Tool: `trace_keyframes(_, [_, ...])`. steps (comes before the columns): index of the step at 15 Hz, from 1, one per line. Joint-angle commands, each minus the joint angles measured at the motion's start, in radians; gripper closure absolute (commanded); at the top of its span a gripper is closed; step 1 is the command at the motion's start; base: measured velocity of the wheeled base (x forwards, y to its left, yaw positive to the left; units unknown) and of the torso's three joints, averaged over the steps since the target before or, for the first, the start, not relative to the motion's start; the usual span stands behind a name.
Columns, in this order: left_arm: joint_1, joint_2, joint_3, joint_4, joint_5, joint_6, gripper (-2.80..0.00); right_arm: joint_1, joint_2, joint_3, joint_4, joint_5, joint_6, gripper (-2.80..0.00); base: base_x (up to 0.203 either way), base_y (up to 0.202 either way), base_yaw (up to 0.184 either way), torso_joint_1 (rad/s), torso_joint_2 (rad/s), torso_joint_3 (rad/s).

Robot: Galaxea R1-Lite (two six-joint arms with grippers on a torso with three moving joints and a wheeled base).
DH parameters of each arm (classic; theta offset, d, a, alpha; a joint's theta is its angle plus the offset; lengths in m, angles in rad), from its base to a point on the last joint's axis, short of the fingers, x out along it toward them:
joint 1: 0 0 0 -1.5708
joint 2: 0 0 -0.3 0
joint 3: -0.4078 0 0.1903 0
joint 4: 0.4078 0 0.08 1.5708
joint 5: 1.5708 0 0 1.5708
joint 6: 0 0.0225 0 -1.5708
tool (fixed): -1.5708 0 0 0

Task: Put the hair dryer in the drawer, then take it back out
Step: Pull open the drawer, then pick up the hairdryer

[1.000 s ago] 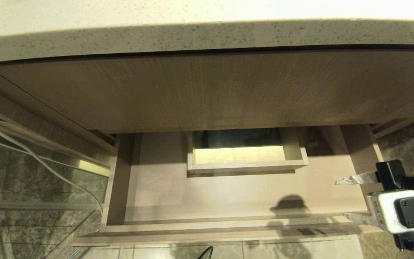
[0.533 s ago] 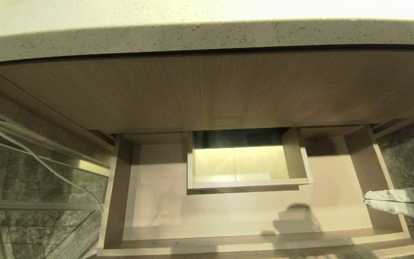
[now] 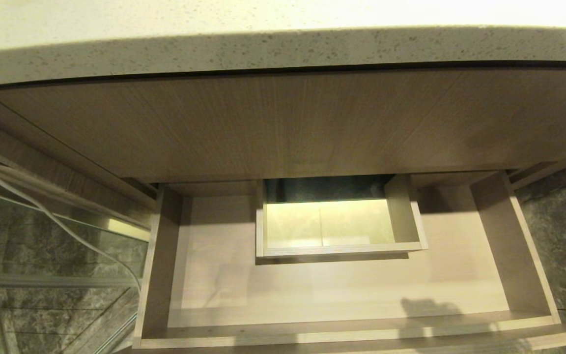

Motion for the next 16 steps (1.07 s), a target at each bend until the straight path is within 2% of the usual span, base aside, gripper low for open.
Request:
trace_keyframes(1, [0.0, 0.0, 0.0, 0.0, 0.0, 0.0, 0.0, -0.151, -0.113, -0.097, 0.031, 0.021, -0.008, 0.0, 0.0, 0.0, 0.0, 0.0, 0.0, 0.0])
trace_keyframes(3, [0.0, 0.0, 0.0, 0.0, 0.0, 0.0, 0.0, -0.26, -0.168, -0.18, 0.046, 0.073, -0.004, 0.0, 0.0, 0.0, 0.0, 0.0, 0.0, 0.0])
trace_keyframes(5, [0.0, 0.0, 0.0, 0.0, 0.001, 0.0, 0.0, -0.371, -0.179, -0.232, 0.01, 0.172, 0.005, 0.0, 0.0, 0.0, 0.0, 0.0, 0.0, 0.0])
trace_keyframes(9, [0.0, 0.0, 0.0, 0.0, 0.0, 0.0, 0.0, -0.574, -0.12, -0.29, -0.249, 0.202, 0.1, 0.0, 0.0, 0.0, 0.0, 0.0, 0.0, 0.0])
trace_keyframes(11, [0.0, 0.0, 0.0, 0.0, 0.0, 0.0, 0.0, -0.669, -0.06, -0.321, -0.345, 0.205, 0.117, 0.0, 0.0, 0.0, 0.0, 0.0, 0.0, 0.0])
trace_keyframes(13, [0.0, 0.0, 0.0, 0.0, 0.0, 0.0, 0.0, -0.712, 0.009, -0.355, -0.412, 0.204, 0.122, 0.0, 0.0, 0.0, 0.0, 0.0, 0.0, 0.0])
trace_keyframes(16, [0.0, 0.0, 0.0, 0.0, 0.0, 0.0, 0.0, -0.72, 0.083, -0.343, -0.486, 0.192, 0.124, 0.0, 0.0, 0.0, 0.0, 0.0, 0.0, 0.0])
